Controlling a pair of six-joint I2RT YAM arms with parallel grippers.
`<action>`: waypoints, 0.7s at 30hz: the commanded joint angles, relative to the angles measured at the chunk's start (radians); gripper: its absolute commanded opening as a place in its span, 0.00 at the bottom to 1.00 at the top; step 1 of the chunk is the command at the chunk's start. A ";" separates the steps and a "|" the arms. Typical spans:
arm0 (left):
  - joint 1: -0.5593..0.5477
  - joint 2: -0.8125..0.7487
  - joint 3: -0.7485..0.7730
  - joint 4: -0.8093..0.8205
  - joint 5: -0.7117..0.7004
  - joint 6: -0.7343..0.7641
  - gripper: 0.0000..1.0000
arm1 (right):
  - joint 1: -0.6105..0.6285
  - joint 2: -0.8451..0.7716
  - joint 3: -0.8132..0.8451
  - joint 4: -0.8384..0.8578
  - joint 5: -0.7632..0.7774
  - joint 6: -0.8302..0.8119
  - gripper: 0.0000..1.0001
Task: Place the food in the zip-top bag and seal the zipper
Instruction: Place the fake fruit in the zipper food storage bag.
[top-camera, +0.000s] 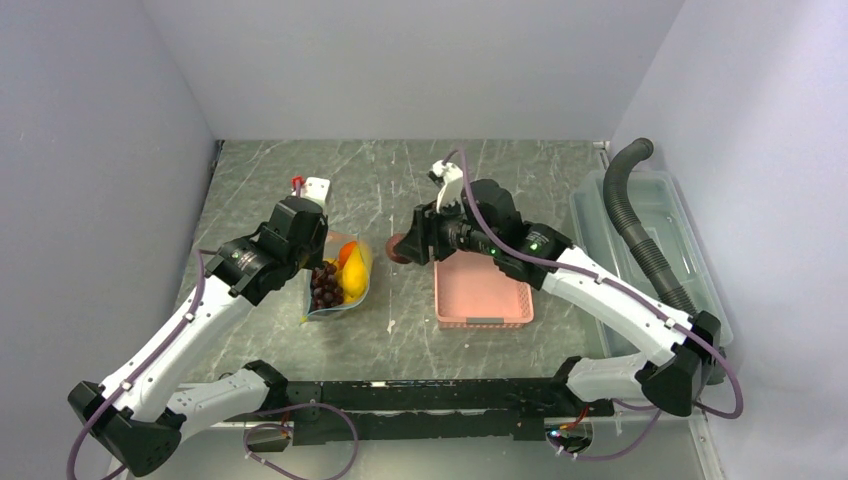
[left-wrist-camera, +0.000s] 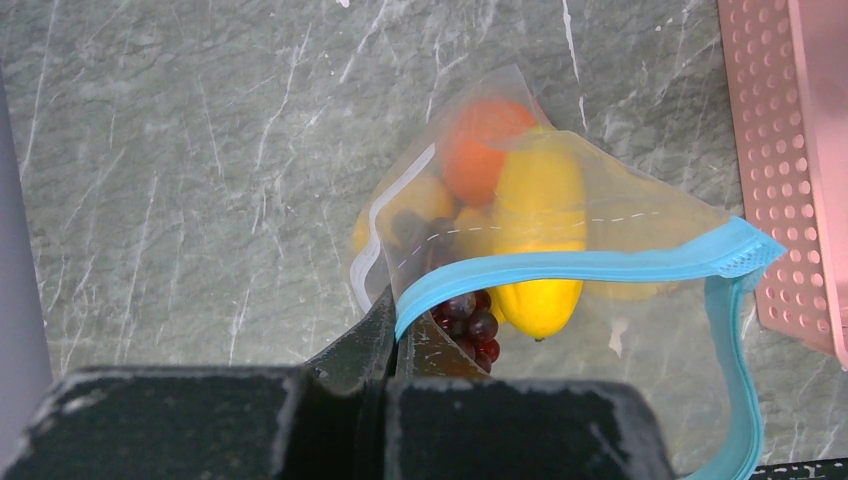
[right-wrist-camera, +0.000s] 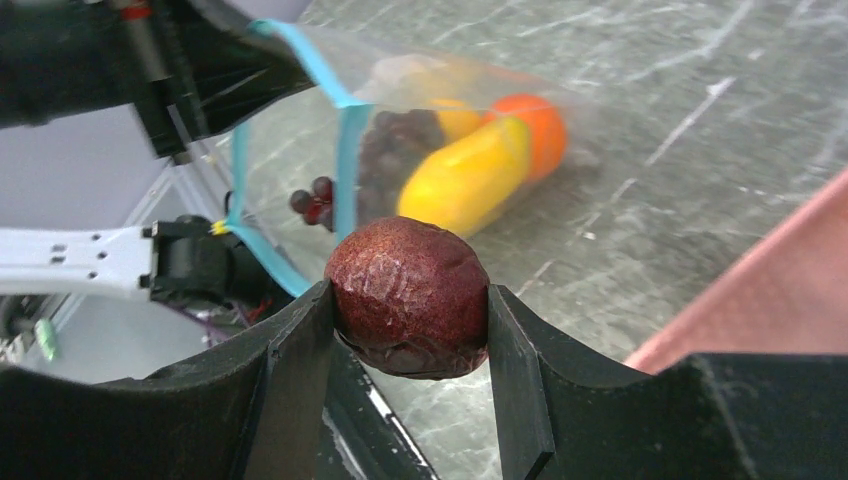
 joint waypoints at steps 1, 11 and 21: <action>0.004 -0.007 0.004 0.047 0.003 0.013 0.00 | 0.066 0.004 0.057 0.095 -0.043 -0.019 0.30; 0.004 -0.007 0.004 0.047 0.000 0.013 0.00 | 0.204 0.090 0.130 0.130 -0.006 -0.033 0.31; 0.005 -0.006 0.004 0.046 0.002 0.015 0.00 | 0.281 0.187 0.226 0.112 0.018 -0.053 0.33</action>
